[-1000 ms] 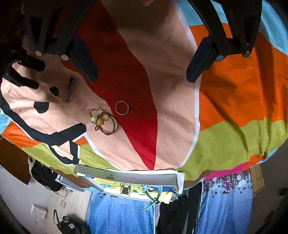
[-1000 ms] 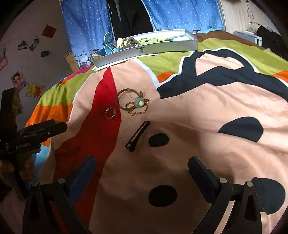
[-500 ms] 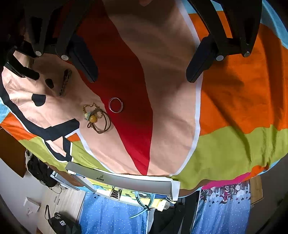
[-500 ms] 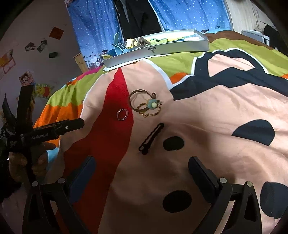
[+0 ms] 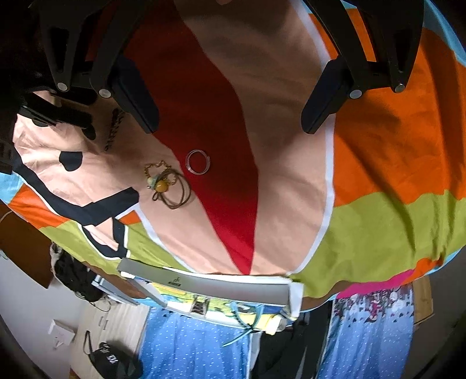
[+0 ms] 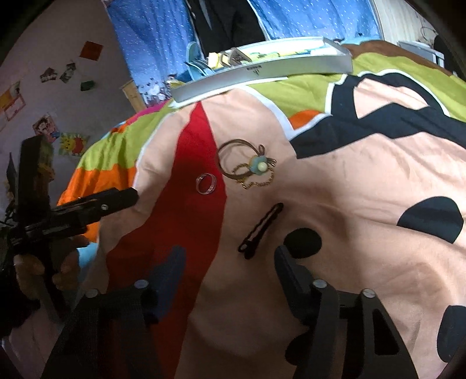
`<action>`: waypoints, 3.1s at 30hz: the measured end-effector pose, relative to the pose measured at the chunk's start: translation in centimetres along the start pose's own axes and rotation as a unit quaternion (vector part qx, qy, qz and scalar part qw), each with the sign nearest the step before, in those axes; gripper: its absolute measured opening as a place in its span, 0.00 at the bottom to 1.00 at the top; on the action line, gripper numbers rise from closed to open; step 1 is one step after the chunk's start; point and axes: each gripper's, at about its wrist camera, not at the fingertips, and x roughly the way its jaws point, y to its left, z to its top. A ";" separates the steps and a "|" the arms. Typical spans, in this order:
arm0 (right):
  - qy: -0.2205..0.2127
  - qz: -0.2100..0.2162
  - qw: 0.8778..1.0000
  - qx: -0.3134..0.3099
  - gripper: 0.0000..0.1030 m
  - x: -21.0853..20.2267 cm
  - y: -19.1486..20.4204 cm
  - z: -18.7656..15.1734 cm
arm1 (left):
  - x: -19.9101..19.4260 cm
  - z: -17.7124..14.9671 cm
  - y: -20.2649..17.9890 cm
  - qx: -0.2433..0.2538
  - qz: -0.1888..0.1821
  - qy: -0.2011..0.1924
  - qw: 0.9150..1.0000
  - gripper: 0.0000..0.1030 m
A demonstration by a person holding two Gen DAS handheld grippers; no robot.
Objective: Organize jewelry
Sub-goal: 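Reach the right tool to the black hair clip while the left tool reaches the silver ring, then grasp and lift the black hair clip with the right tool while the left tool lifts the silver ring, then carry the hair clip with the right tool while the left tool carries the ring to the tray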
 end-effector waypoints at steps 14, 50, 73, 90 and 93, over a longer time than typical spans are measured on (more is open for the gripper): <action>0.012 -0.042 0.999 0.010 0.32 2.1 -0.8 0.6 | 4.6 2.1 -1.1 0.041 -0.071 0.021 0.996 0.59; 0.017 -0.064 0.998 0.001 0.13 6.4 -0.9 1.9 | 10.6 3.3 0.1 0.042 -0.044 0.102 0.993 0.03; -0.031 -0.035 0.999 -0.002 0.14 4.0 -0.6 0.7 | 5.9 0.6 -2.8 0.017 -0.044 0.081 0.996 0.02; -0.081 -0.048 0.993 -0.065 0.14 0.0 -3.0 9.2 | 5.2 10.3 -4.6 0.000 -0.060 0.023 0.998 0.02; -0.101 -0.054 0.991 -0.071 0.14 -0.5 -4.2 12.9 | 5.0 13.9 -4.9 -0.001 -0.062 -0.002 0.998 0.02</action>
